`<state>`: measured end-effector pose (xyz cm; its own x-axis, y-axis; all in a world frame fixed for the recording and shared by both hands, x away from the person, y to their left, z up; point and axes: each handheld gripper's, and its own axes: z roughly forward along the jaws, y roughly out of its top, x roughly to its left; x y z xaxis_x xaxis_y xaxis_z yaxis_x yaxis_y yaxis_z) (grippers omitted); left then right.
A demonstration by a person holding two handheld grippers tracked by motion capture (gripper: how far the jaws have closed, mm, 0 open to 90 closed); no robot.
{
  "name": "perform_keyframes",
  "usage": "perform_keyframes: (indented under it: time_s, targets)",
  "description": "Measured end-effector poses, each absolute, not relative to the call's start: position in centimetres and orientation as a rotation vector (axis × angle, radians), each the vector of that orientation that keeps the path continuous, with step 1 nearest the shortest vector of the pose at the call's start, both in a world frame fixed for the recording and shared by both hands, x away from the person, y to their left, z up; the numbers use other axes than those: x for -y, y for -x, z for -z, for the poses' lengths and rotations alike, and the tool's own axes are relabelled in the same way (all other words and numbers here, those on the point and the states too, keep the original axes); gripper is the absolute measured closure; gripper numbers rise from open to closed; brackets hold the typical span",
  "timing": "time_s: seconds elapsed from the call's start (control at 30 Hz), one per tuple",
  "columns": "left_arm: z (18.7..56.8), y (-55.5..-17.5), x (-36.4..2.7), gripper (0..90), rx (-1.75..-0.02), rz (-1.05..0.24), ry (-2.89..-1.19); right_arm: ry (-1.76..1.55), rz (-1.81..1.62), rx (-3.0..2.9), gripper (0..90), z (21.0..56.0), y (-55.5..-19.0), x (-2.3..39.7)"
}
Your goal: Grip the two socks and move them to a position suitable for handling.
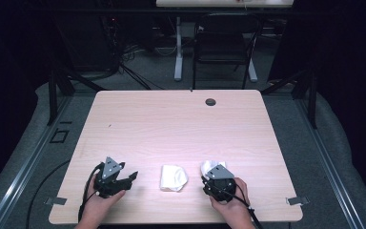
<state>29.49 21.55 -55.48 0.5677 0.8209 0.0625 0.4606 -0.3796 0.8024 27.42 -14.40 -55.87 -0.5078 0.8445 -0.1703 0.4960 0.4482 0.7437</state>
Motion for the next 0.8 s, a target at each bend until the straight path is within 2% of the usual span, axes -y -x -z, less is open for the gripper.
perform_keyframes:
  time_s: [0.07,0.13,0.33,0.47,0.8]
  targets:
    - [55.5,-29.6,-21.3,38.7,-1.021,-0.579,-2.048,-1.127,-0.878,-2.186,54.7,56.0,-27.5,14.5]
    - [55.5,-29.7,-21.1,43.7,-1.028,-0.561,-2.058,-1.155,-0.908,-2.205,57.2,56.3,-27.8,14.5]
    - [55.8,-29.4,-20.5,47.9,-1.028,-0.549,-2.069,-1.145,-0.91,-2.216,58.1,56.3,-27.6,14.3]
    - [55.8,-29.3,-20.3,49.1,-1.025,-0.55,-2.086,-1.145,-0.918,-2.206,58.5,56.2,-27.4,14.1]
    - [55.5,-29.1,-18.9,52.7,-1.004,-0.507,-2.098,-1.173,-0.97,-2.202,67.3,55.6,-27.4,14.0]
